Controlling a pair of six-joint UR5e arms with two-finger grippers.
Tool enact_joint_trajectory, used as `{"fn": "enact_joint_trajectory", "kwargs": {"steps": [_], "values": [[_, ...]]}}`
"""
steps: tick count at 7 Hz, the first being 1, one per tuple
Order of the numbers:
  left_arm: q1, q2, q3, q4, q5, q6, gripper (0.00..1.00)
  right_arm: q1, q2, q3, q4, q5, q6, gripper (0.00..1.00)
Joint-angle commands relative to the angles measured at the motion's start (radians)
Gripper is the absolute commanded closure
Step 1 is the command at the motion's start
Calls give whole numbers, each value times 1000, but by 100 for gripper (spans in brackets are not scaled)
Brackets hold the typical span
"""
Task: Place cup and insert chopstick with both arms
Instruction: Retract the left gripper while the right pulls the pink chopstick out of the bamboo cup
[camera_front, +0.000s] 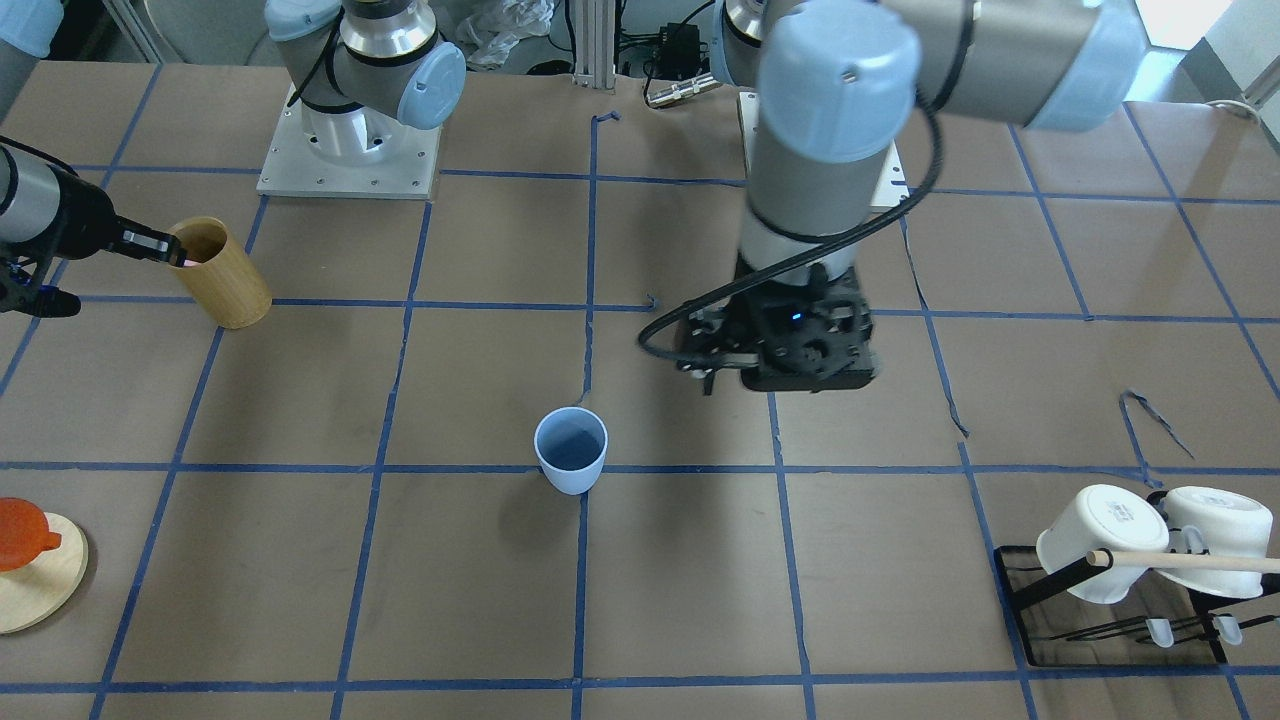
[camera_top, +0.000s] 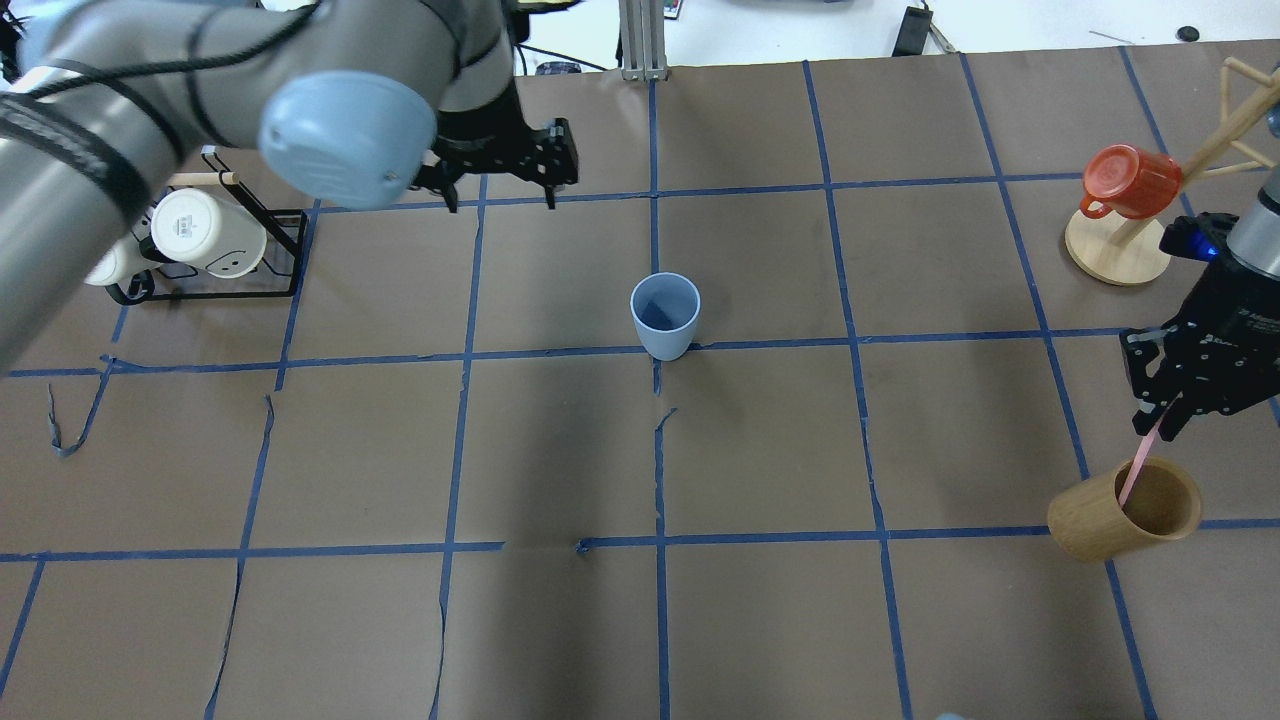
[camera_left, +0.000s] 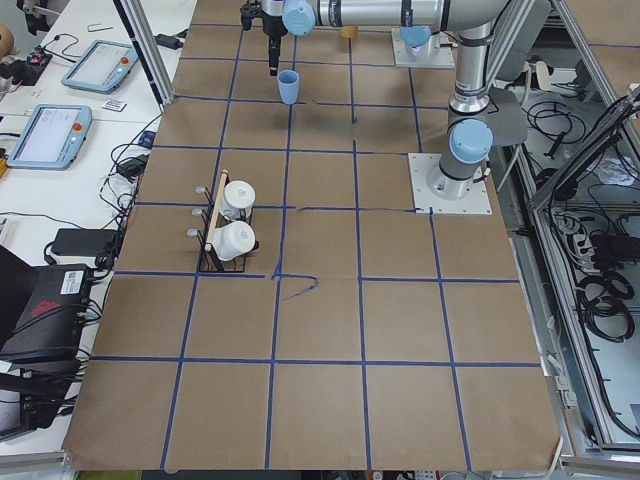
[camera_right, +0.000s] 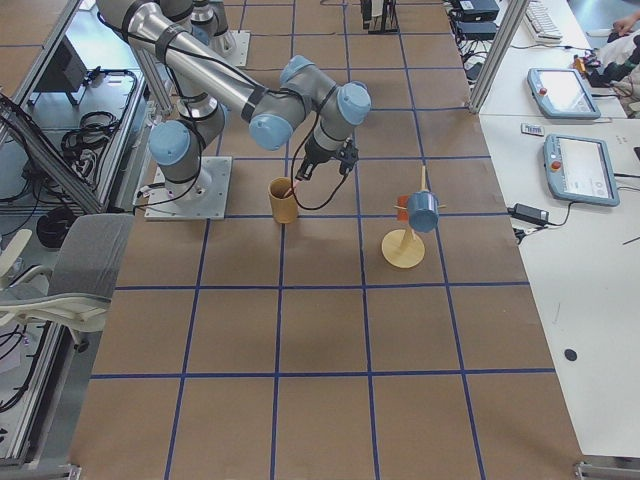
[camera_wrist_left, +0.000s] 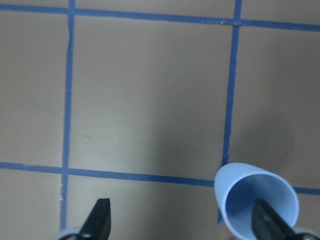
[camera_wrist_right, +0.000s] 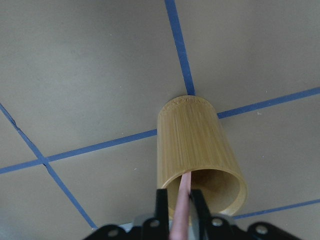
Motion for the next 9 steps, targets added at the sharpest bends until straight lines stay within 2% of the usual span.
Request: {"fn": "enact_joint_trajectory", "kwargs": {"steps": [1, 3, 4, 6, 7, 9], "values": [[175, 107, 44, -247, -42, 217, 0, 0, 0, -20, 0, -1, 9, 84], [169, 137, 47, -247, -102, 184, 0, 0, -2, -30, 6, -5, 9, 86], [151, 157, 44, -250, -113, 155, 0, 0, -2, -30, 9, -5, 9, 91], [70, 163, 49, -246, -99, 53, 0, 0, -5, -32, 14, -6, 12, 92], [53, 178, 43, -246, -96, 54, 0, 0, -11, -46, 40, -6, 12, 92], [53, 204, 40, -244, -96, 55, 0, 0, -11, -163, 186, -6, 12, 92]]}}
